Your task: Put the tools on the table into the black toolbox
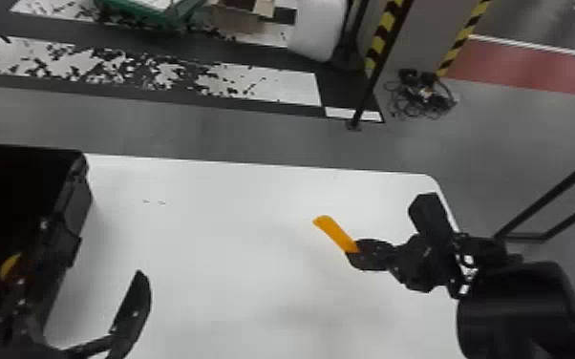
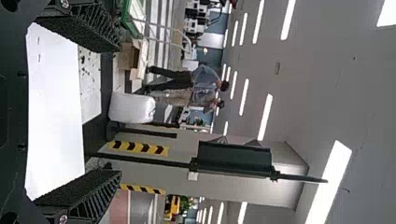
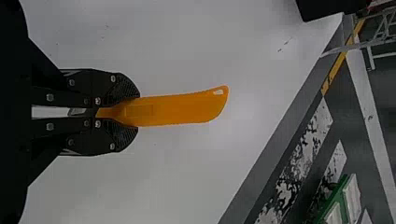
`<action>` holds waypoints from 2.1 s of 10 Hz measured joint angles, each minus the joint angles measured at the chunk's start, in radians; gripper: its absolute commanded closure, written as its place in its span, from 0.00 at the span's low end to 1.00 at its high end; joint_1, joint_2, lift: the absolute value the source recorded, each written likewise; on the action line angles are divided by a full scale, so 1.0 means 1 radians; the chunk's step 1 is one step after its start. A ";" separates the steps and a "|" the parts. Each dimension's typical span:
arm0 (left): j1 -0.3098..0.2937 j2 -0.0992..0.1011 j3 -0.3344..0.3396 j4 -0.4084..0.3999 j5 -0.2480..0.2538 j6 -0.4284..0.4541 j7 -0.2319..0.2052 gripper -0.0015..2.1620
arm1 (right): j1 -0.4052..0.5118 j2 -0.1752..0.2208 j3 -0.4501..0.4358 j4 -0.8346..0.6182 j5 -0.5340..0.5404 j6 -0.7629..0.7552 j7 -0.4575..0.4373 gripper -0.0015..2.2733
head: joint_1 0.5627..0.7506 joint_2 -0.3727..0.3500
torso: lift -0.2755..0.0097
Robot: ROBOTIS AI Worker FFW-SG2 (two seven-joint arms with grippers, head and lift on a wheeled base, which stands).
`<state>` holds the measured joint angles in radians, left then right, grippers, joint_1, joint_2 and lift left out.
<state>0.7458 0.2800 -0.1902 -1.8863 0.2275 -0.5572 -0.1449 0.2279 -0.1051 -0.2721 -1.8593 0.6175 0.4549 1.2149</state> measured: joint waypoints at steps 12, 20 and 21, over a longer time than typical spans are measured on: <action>-0.216 -0.051 -0.097 -0.070 0.243 0.609 -0.151 0.03 | 0.265 0.035 0.177 -0.341 -0.054 -0.151 -0.146 0.99 | 0.70 0.26 | 0.83; -0.318 -0.110 -0.156 -0.021 0.350 0.731 -0.171 0.03 | 0.239 0.035 0.247 -0.285 -0.071 -0.176 -0.215 0.99 | 0.70 0.21 | 0.83; -0.333 -0.118 -0.166 -0.007 0.352 0.731 -0.171 0.03 | 0.233 0.037 0.256 -0.278 -0.071 -0.175 -0.215 0.99 | 0.70 0.21 | 0.83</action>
<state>0.4124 0.1622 -0.3565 -1.8934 0.5791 0.1743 -0.3159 0.4614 -0.0683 -0.0161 -2.1368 0.5461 0.2801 1.0000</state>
